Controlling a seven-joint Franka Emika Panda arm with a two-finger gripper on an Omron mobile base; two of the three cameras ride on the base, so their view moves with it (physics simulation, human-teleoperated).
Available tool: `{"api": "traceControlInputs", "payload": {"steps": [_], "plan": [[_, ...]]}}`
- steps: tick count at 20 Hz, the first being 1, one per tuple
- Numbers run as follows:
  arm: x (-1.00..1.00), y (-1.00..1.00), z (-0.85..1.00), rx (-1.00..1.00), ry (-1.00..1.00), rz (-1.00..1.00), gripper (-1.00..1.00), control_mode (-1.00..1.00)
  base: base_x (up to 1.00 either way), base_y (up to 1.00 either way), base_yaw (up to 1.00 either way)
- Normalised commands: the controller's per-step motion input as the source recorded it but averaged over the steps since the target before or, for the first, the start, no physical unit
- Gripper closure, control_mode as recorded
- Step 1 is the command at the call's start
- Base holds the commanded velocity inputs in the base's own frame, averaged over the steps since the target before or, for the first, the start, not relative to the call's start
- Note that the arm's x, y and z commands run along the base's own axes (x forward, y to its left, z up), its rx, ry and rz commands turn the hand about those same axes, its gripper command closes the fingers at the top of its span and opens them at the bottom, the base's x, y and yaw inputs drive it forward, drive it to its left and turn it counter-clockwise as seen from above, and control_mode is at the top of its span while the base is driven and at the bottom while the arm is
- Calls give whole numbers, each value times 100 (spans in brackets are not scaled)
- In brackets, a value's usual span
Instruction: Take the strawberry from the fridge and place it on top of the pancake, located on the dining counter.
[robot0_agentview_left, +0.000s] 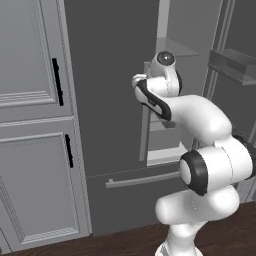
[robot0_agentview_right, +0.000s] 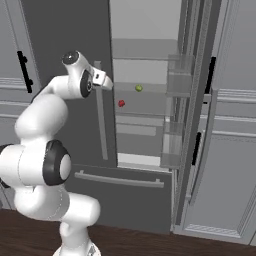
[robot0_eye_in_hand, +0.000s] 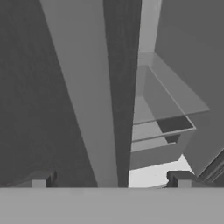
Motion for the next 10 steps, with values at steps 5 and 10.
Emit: {"api": "traceControlInputs", "payload": {"steps": [5, 10], "plan": [[75, 26, -18, 0, -5, 7, -100, -100, 0, 0, 0], [46, 3, -2, 0, 0, 1, -100, -100, 0, 0, 0]]}}
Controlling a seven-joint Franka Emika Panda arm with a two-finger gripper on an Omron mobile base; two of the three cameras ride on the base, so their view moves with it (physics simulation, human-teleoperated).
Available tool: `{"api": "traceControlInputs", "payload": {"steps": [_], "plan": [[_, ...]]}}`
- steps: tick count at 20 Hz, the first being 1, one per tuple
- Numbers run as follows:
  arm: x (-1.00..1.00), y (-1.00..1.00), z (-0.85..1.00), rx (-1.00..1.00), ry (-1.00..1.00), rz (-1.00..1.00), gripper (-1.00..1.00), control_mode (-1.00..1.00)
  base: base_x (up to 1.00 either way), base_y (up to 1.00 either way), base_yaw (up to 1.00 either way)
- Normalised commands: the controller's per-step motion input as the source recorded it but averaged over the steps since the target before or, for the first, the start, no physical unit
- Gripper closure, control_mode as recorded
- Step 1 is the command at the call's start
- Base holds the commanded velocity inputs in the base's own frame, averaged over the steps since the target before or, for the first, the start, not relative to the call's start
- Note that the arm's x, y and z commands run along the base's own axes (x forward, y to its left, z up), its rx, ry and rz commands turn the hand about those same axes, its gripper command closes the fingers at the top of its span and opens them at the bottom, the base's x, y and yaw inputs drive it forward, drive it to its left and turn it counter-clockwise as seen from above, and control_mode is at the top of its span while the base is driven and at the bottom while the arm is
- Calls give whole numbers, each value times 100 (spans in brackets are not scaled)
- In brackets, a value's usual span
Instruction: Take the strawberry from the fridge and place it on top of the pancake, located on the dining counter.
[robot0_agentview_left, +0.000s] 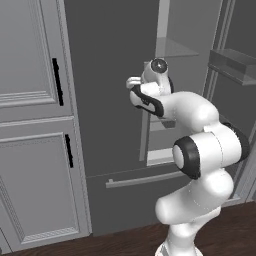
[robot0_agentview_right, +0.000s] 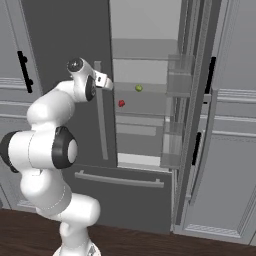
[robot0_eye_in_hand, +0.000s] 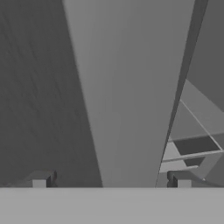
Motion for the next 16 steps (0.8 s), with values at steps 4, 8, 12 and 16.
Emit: {"api": "traceControlInputs", "payload": {"steps": [4, 8, 12, 16], "plan": [[27, -16, 0, 0, 0, 0, -100, -100, 0, 0, 0], [21, -28, -7, 0, 0, 0, -100, -100, 0, 0, 0], [23, -38, -13, 0, -1, 0, -100, -100, 0, 0, 0], [0, -34, -10, 0, -1, 0, -100, -100, 0, 0, 0]]}}
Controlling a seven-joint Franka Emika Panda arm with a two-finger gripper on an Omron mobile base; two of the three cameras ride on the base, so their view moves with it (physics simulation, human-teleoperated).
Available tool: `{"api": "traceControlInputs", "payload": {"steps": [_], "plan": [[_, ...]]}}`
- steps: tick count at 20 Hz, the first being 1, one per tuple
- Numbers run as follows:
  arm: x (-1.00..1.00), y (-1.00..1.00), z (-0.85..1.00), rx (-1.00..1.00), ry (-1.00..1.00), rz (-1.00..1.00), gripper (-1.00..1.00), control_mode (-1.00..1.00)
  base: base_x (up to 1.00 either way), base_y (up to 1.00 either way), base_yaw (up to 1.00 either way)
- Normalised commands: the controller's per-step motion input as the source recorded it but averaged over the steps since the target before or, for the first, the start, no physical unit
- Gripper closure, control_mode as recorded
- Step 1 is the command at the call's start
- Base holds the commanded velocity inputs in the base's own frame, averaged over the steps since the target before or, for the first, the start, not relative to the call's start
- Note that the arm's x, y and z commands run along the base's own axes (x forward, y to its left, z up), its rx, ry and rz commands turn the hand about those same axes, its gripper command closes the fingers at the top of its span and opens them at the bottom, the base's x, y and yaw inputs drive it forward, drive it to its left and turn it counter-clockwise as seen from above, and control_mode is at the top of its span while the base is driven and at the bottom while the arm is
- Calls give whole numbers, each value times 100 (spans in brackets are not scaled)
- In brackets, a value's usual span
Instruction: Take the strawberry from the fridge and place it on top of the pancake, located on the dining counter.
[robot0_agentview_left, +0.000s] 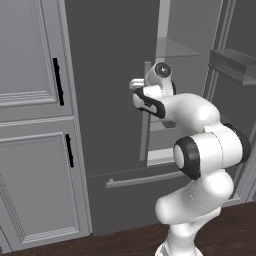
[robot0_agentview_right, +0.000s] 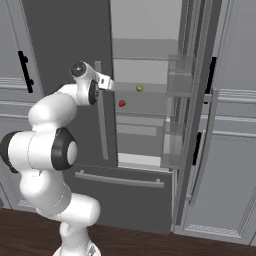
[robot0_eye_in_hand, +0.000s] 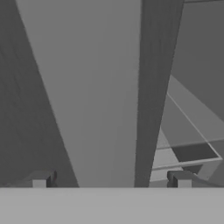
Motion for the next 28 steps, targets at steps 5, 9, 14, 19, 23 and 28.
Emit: {"api": "traceControlInputs", "payload": {"steps": [5, 9, 14, 19, 23, 28], "plan": [[0, -14, -11, 0, 0, 0, -100, -100, 0, 0, 0], [24, 4, -16, 0, -2, 2, -100, -100, 0, 0, 0], [44, 5, -13, 0, -7, 0, -100, -100, 0, 0, 0], [35, 15, -7, 0, -3, 0, 100, -100, 0, 0, 0], [-4, 11, -1, 0, 0, -1, 100, -100, 0, 0, 0], [-56, 17, 0, 0, 1, -10, 100, -100, 0, 0, 0]]}}
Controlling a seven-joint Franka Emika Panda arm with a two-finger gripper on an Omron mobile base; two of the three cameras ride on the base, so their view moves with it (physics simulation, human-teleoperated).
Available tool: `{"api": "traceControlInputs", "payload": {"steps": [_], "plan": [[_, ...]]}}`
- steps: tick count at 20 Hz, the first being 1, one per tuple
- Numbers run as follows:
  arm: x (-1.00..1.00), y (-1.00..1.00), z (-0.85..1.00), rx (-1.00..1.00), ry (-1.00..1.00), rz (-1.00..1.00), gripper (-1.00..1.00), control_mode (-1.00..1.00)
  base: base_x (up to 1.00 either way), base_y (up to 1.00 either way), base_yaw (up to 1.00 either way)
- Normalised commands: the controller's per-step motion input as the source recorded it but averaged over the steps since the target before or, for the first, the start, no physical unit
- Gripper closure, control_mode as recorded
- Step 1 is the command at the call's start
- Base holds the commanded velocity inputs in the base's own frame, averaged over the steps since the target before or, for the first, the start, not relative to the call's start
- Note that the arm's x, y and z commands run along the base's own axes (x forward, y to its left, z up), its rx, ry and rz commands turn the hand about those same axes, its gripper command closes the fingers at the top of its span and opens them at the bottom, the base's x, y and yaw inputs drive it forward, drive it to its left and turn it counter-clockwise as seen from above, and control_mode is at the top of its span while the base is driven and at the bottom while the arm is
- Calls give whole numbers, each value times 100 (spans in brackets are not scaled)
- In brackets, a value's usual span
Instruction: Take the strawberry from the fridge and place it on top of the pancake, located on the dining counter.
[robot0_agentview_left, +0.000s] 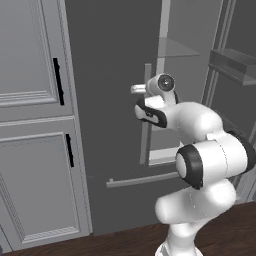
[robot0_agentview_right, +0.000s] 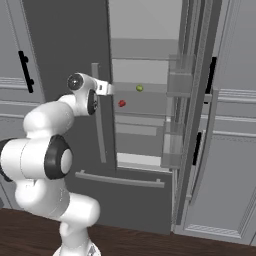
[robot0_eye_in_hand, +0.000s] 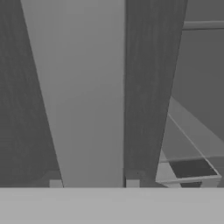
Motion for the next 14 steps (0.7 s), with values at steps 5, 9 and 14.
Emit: {"api": "traceControlInputs", "payload": {"steps": [5, 9, 14], "plan": [[-77, 22, 0, 0, 11, -27, 100, -100, 0, 0, 0], [-72, 36, -1, 0, 11, -36, 100, -100, 0, 0, 0], [-80, 48, -7, 0, 5, -37, 100, -100, 0, 0, 0]]}}
